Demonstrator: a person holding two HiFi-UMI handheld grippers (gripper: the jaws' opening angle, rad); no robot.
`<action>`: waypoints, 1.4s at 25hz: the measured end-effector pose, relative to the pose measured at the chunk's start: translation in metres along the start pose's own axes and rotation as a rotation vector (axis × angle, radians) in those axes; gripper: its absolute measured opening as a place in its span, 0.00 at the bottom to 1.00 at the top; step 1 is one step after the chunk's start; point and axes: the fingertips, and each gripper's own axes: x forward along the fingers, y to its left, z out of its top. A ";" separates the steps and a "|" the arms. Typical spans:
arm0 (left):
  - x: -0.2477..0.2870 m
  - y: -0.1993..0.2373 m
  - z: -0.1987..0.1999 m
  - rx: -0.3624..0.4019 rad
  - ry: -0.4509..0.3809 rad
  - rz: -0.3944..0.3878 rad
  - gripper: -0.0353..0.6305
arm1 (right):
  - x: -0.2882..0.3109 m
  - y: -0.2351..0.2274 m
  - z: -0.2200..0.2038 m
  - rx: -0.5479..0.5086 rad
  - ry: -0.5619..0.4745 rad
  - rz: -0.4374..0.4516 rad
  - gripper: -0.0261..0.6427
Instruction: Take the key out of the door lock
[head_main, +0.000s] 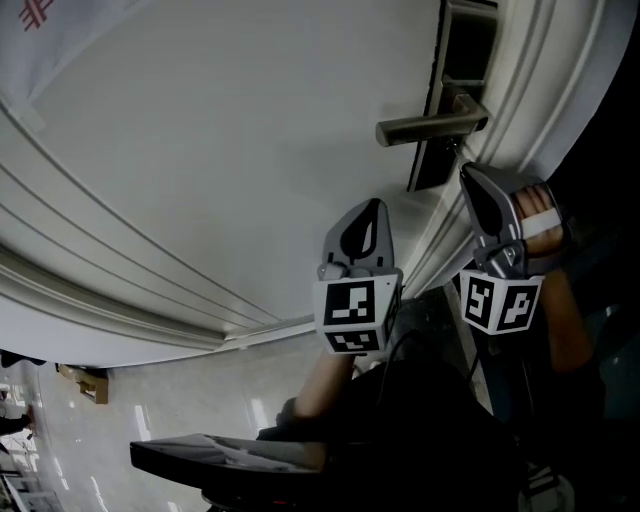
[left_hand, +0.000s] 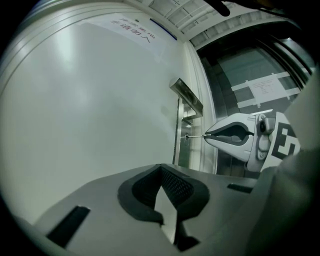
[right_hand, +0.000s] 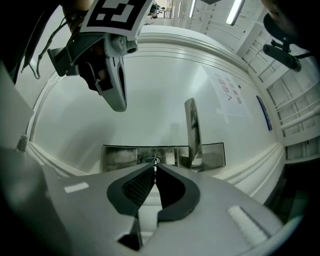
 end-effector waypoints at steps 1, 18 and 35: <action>0.000 0.000 0.001 0.004 -0.004 -0.001 0.05 | -0.001 0.000 -0.001 0.007 0.001 -0.001 0.06; -0.010 -0.012 0.006 0.043 -0.032 -0.072 0.05 | -0.030 0.002 0.012 0.460 -0.065 0.007 0.06; -0.024 -0.022 -0.002 0.046 0.004 -0.099 0.05 | -0.042 0.025 0.035 1.310 -0.209 0.099 0.06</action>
